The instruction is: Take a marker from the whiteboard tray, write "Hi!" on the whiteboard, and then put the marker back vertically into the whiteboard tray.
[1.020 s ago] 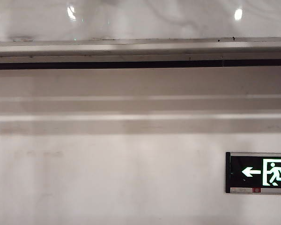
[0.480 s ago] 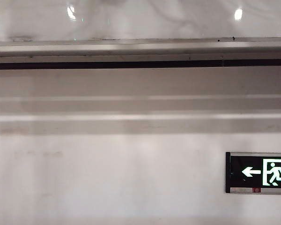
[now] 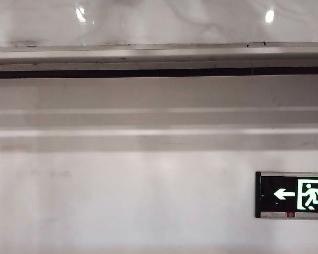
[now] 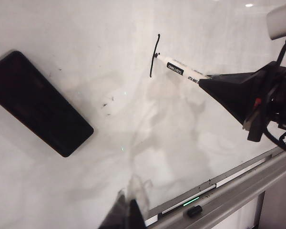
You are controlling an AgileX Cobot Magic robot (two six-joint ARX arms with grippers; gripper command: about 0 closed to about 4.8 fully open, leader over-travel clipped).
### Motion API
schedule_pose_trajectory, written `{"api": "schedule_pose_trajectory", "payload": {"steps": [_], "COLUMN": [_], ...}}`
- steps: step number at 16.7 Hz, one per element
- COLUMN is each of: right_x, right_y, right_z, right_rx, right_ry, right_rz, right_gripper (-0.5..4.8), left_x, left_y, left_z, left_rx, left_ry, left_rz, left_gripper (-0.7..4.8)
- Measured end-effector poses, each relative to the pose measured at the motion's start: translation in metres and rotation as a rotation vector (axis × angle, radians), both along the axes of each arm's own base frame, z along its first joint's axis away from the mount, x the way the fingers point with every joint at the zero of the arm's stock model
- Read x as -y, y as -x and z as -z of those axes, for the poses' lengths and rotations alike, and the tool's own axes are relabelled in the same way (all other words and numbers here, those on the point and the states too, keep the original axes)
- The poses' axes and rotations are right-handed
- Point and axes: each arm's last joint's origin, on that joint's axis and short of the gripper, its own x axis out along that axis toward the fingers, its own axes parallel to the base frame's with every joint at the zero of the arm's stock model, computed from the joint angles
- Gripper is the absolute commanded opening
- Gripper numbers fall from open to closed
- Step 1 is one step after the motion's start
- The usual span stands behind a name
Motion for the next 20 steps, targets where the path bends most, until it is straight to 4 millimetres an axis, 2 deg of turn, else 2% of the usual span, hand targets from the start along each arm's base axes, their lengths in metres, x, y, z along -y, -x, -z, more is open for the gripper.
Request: {"api": "schedule_pose_trajectory", "payload": {"steps": [16, 20], "right_x": [0.009, 0.023], "right_y": [0.007, 0.026], "right_z": [-0.004, -0.019], "right_rx": [-0.020, 0.040], "right_ry": [-0.020, -0.057], "right_rz": [0.141, 0.089], "right_gripper": [-0.01, -0.01], "left_x": [0.000, 0.000], "left_y": [0.000, 0.000], "left_z": [0.000, 0.000], "left_rx": [0.001, 0.000], "left_ry": [0.000, 0.000], "left_rz": [0.000, 0.000], "left_gripper": [-0.06, -0.06]}}
